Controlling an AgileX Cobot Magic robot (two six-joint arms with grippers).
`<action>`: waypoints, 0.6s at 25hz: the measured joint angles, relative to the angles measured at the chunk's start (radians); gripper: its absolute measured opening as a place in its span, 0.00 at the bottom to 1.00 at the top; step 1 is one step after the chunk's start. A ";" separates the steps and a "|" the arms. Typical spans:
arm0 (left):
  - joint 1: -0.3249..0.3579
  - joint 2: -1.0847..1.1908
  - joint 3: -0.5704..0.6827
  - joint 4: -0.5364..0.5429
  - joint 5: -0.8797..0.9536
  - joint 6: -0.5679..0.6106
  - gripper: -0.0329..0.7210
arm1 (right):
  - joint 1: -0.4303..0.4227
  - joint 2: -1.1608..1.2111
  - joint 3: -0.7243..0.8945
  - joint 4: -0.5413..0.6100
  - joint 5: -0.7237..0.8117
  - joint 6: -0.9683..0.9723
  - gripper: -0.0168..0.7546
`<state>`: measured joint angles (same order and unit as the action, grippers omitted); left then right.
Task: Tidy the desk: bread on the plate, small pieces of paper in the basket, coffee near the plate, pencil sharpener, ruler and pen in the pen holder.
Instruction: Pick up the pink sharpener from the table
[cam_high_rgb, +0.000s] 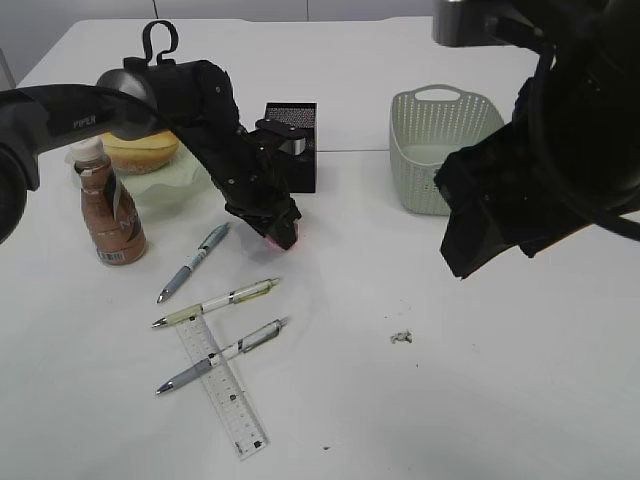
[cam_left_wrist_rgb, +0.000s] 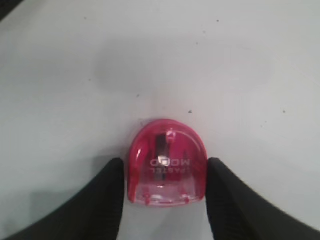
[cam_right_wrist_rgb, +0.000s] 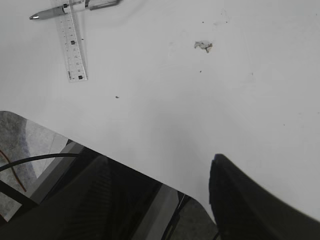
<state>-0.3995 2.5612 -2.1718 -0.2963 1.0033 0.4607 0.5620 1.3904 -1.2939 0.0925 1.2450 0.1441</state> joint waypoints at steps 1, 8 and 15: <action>0.000 0.000 0.000 0.000 0.000 0.000 0.52 | 0.000 0.000 0.000 0.000 0.000 0.000 0.62; 0.000 0.000 -0.002 0.000 0.000 0.000 0.47 | 0.000 0.000 0.000 0.000 0.000 -0.004 0.62; 0.000 0.000 -0.002 -0.006 0.000 0.000 0.46 | 0.000 0.000 0.000 0.000 0.000 -0.004 0.61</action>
<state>-0.3995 2.5612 -2.1736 -0.3022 1.0033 0.4607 0.5620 1.3904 -1.2939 0.0925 1.2450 0.1404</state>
